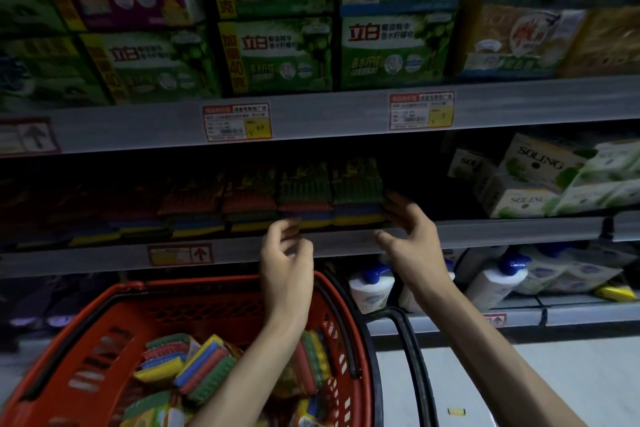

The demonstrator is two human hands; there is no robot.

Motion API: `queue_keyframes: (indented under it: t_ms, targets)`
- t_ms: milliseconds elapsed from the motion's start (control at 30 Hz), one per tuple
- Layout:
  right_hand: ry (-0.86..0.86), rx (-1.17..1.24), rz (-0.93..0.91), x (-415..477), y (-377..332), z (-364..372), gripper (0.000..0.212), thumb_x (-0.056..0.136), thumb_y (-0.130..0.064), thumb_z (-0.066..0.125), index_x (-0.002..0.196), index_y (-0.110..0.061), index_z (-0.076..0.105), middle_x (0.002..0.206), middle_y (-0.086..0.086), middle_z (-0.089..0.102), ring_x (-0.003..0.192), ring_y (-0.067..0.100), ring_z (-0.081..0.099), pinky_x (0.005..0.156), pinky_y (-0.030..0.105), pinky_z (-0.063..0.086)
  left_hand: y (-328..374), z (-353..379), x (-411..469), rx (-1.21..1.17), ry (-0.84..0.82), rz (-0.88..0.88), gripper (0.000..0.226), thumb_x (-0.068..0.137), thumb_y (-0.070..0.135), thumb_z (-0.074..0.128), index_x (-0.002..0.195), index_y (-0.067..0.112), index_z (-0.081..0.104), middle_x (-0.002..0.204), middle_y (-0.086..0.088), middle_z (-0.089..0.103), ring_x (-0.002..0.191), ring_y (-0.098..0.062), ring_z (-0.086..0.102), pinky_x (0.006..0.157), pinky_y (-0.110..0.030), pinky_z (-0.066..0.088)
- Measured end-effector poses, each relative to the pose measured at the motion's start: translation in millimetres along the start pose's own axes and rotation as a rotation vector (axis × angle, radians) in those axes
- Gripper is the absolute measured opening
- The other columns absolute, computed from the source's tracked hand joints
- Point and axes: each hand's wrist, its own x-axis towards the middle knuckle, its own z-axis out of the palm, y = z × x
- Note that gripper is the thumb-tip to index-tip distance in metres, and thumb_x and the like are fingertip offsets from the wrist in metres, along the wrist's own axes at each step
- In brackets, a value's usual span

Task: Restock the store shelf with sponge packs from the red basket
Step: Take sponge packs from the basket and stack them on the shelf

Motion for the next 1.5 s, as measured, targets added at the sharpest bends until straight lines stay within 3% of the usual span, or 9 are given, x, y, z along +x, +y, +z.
queue_keyframes:
  t_ms: [267, 400, 500, 600, 800, 1000, 1233, 1400, 1500]
  targets:
    - [0.011, -0.105, -0.036, -7.1, -6.1, -4.2, 0.049, 0.093, -0.006, 0.068, 0.137, -0.025, 0.057, 0.130, -0.009, 0.065, 0.126, 0.011, 0.058, 0.108, 0.036, 0.048, -5.7, -24.8, -0.3, 0.160, -0.135, 0.130, 0.031, 0.101, 0.019, 0.063, 0.126, 0.036, 0.058, 0.122, 0.015, 0.058, 0.111, 0.003, 0.057, 0.091, -0.020, 0.049]
    - [0.098, -0.328, -0.140, -26.9, -12.4, -5.6, 0.053, 0.093, -0.015, 0.069, 0.143, -0.022, 0.055, 0.135, -0.005, 0.061, 0.118, 0.003, 0.053, 0.092, 0.026, 0.047, -5.4, -46.1, -2.7, 0.316, -0.222, 0.258, 0.032, 0.098, 0.024, 0.067, 0.128, 0.036, 0.059, 0.121, 0.026, 0.053, 0.118, 0.010, 0.050, 0.098, -0.012, 0.042]
    - [0.068, -0.400, -0.167, -46.8, -18.7, -3.4, 0.055, 0.093, -0.021, 0.072, 0.145, -0.024, 0.053, 0.139, -0.004, 0.058, 0.121, 0.007, 0.054, 0.095, 0.036, 0.053, -0.4, -66.1, -8.2, 0.425, -0.308, 0.327, 0.038, 0.099, 0.031, 0.066, 0.135, 0.035, 0.056, 0.128, 0.024, 0.051, 0.118, 0.012, 0.047, 0.095, 0.000, 0.034]
    - [-0.020, -0.497, -0.218, -73.6, -25.6, 6.5, 0.056, 0.093, -0.030, 0.073, 0.145, -0.025, 0.054, 0.140, -0.003, 0.056, 0.124, 0.015, 0.056, 0.100, 0.030, 0.048, 3.9, -92.5, -16.9, 0.559, -0.397, 0.377, 0.045, 0.101, 0.042, 0.061, 0.143, 0.038, 0.049, 0.142, 0.025, 0.041, 0.123, 0.009, 0.042, 0.091, 0.002, 0.027]
    - [-0.276, -0.606, -0.379, -120.5, -36.4, 44.3, 0.054, 0.092, -0.035, 0.072, 0.142, -0.025, 0.055, 0.137, -0.006, 0.055, 0.124, 0.013, 0.055, 0.100, 0.028, 0.047, 11.4, -178.9, -27.6, 0.872, -0.569, 0.436, 0.053, 0.100, 0.053, 0.053, 0.151, 0.048, 0.038, 0.163, 0.023, 0.020, 0.151, -0.010, 0.028, 0.121, -0.040, 0.032]
    - [-0.557, -0.854, -0.343, -145.6, -1.7, 77.7, 0.054, 0.093, -0.036, 0.068, 0.143, -0.024, 0.054, 0.135, -0.001, 0.057, 0.126, 0.021, 0.055, 0.100, 0.030, 0.046, 5.5, -265.5, -25.6, 1.172, -0.679, 0.434, 0.060, 0.100, 0.061, 0.045, 0.156, 0.046, 0.030, 0.170, 0.012, 0.003, 0.150, -0.017, 0.031, 0.116, -0.036, 0.034]
    - [-0.831, -1.325, -0.188, -128.9, 44.5, 124.9, 0.063, 0.093, -0.045, 0.063, 0.148, -0.021, 0.045, 0.143, 0.011, 0.046, 0.137, 0.035, 0.044, 0.109, 0.043, 0.043, -37.8, -296.1, -20.8, 1.221, -0.724, 0.350, 0.065, 0.101, 0.056, 0.046, 0.160, 0.044, 0.021, 0.166, 0.005, 0.018, 0.144, -0.021, 0.040, 0.111, -0.040, 0.039]
    - [-1.020, -1.506, -0.129, -115.2, 60.2, 147.7, 0.110, 0.078, -0.044, 0.085, 0.163, -0.026, 0.018, 0.169, 0.010, 0.019, 0.156, 0.032, 0.018, 0.122, 0.050, 0.026, -67.7, -311.3, -22.0, 1.233, -0.708, 0.319, 0.062, 0.101, 0.048, 0.051, 0.158, 0.039, 0.028, 0.160, 0.001, 0.032, 0.142, -0.026, 0.044, 0.108, -0.043, 0.039]
    - [-1.031, -1.561, -0.211, -115.1, 68.5, 155.5, 0.110, 0.080, -0.037, 0.084, 0.163, -0.027, 0.012, 0.159, 0.011, 0.034, 0.145, 0.032, 0.034, 0.117, 0.047, 0.033, -74.6, -318.5, -22.5, 1.236, -0.703, 0.290, 0.059, 0.102, 0.047, 0.050, 0.157, 0.038, 0.031, 0.161, 0.001, 0.030, 0.145, -0.024, 0.039, 0.112, -0.044, 0.038]
